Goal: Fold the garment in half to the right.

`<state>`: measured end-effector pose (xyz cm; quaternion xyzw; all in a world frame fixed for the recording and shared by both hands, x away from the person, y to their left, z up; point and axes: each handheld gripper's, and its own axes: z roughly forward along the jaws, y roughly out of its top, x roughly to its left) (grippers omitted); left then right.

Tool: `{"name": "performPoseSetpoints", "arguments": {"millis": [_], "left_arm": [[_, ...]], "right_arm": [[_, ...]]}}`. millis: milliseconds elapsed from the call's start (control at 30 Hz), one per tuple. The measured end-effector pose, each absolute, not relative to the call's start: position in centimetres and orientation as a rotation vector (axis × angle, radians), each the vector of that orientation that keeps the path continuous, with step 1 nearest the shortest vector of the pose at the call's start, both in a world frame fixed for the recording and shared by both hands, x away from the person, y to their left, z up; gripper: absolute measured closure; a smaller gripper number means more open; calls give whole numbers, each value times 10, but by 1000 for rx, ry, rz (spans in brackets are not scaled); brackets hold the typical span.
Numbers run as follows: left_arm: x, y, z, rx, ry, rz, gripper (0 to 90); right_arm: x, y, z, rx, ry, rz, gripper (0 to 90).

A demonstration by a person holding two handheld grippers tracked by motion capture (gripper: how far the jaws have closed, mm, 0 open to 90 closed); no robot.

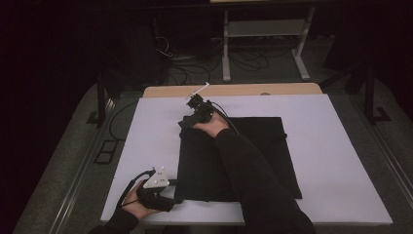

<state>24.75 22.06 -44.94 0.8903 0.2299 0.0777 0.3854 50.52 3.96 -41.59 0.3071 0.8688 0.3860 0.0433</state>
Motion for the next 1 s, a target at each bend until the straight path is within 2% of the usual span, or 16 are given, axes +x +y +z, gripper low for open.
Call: {"name": "performPoseSetpoints", "arguments": {"millis": [500, 667, 700, 900, 1000], "left_arm": [[256, 215, -447, 2276, 586, 184, 630], [258, 213, -446, 2286, 569, 172, 756], [259, 213, -444, 2286, 563, 171, 782], [260, 212, -440, 2247, 559, 171, 820], [259, 212, -438, 2236, 551, 180, 822]], "right_arm": [[513, 59, -430, 955, 2636, 1103, 45], [517, 61, -434, 967, 2615, 1103, 74], [520, 61, -436, 981, 2601, 1108, 116], [526, 61, -443, 1015, 2591, 1092, 141], [527, 61, -446, 1024, 2582, 1065, 206]]}}
